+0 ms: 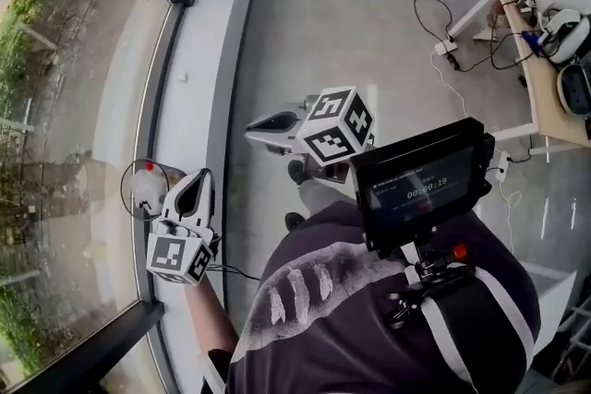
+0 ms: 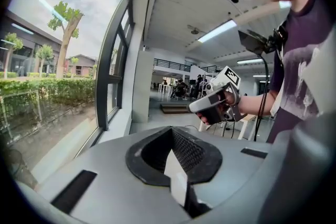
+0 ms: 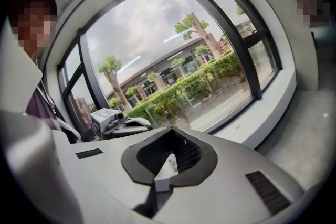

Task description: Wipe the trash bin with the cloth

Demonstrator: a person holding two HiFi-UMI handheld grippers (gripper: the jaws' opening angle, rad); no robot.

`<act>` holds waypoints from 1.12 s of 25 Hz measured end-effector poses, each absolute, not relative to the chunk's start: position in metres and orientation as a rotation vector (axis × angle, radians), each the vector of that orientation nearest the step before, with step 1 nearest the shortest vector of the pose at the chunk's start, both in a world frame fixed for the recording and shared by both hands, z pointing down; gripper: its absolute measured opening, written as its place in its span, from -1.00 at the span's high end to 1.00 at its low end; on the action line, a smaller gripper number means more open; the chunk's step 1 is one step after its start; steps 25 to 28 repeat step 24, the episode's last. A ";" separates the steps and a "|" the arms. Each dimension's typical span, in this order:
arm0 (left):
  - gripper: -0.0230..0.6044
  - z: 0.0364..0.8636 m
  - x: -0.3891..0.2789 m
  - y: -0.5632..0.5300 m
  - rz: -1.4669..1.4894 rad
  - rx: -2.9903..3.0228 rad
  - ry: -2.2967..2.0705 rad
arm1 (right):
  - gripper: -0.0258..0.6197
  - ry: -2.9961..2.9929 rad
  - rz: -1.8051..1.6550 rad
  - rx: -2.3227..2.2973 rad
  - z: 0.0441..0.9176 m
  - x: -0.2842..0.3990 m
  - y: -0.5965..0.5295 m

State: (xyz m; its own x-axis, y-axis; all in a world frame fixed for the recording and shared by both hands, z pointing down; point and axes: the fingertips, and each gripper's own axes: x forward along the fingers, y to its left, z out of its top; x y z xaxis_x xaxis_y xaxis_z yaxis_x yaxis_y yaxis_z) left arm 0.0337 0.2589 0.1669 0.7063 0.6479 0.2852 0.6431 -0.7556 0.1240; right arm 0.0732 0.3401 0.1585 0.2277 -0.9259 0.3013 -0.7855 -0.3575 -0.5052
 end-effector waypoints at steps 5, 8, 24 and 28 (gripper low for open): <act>0.94 0.165 0.026 0.299 0.433 2.777 1.279 | 0.92 1.455 -0.840 -2.442 0.160 0.049 0.380; 0.94 0.152 0.032 0.330 0.387 2.747 1.393 | 0.92 1.361 -0.806 -2.509 0.146 0.045 0.408; 0.94 0.116 0.031 0.571 0.371 2.739 1.795 | 0.92 1.032 -0.542 -2.539 0.127 0.032 0.654; 0.94 0.116 0.031 0.571 0.371 2.739 1.795 | 0.92 1.032 -0.542 -2.539 0.127 0.032 0.654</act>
